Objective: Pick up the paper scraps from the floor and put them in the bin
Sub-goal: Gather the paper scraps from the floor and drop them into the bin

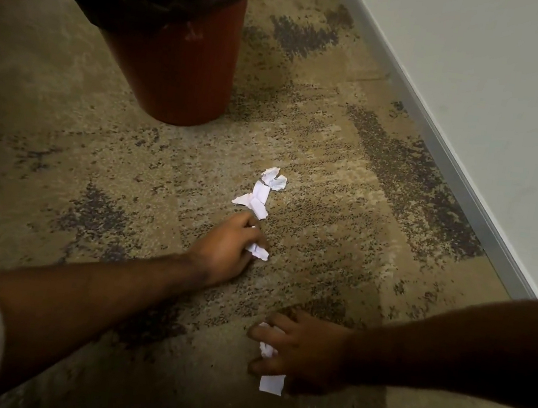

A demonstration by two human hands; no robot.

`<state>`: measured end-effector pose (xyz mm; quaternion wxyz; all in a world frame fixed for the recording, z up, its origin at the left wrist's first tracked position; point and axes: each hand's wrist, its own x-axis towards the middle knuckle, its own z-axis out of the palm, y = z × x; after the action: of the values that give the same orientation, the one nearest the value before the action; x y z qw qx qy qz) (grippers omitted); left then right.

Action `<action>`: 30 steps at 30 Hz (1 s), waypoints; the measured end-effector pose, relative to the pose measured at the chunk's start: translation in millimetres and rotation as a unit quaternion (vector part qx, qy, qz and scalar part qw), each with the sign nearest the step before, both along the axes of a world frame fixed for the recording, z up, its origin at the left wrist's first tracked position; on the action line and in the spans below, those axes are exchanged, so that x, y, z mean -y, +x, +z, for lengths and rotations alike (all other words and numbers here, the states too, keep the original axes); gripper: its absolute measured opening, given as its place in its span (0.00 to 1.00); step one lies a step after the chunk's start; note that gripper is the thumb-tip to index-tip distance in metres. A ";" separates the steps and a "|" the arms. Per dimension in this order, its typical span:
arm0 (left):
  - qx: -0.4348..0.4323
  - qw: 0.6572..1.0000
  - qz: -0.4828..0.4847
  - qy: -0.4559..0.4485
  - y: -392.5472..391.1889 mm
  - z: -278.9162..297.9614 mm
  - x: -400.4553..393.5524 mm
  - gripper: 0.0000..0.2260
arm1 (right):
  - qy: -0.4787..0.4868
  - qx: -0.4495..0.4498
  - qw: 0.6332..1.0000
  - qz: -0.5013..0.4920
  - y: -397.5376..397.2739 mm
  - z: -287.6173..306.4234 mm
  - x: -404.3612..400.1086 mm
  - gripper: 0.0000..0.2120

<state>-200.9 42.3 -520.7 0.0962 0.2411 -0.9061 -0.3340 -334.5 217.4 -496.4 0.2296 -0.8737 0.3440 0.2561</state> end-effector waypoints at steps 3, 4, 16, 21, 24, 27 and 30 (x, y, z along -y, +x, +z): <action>-0.005 1.000 0.007 -0.004 -3.6 2.4 5.8 0.06 | -0.053 0.014 0.996 0.070 -3.3 -4.5 1.3 0.24; -0.006 1.000 0.009 -0.007 -4.4 3.0 8.1 0.06 | -0.034 0.018 0.996 0.074 -5.6 -6.5 5.5 0.24; 0.034 0.998 0.051 0.032 -30.4 9.4 45.2 0.11 | -0.086 0.135 0.951 -0.264 -75.6 -8.1 83.0 0.07; 0.094 0.995 0.008 0.027 -38.4 6.8 52.4 0.12 | -0.137 0.212 0.844 -0.474 -96.9 2.4 134.7 0.03; 0.119 0.993 0.014 0.018 -41.1 2.0 52.0 0.14 | -0.083 0.177 0.827 -0.527 -102.6 3.7 165.4 0.25; 0.094 0.995 0.033 0.015 -41.5 -1.5 52.1 0.12 | -0.035 0.140 0.841 -0.522 -100.8 5.3 190.6 0.39; 0.070 0.997 0.041 0.016 -36.9 -3.7 54.0 0.10 | -0.017 0.119 0.856 -0.502 -96.2 4.3 209.4 0.39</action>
<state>-237.8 -11.7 -524.4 0.0422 0.3026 -0.8946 -0.3261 -430.7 8.0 -492.1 0.3512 -0.6102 0.7101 -0.0063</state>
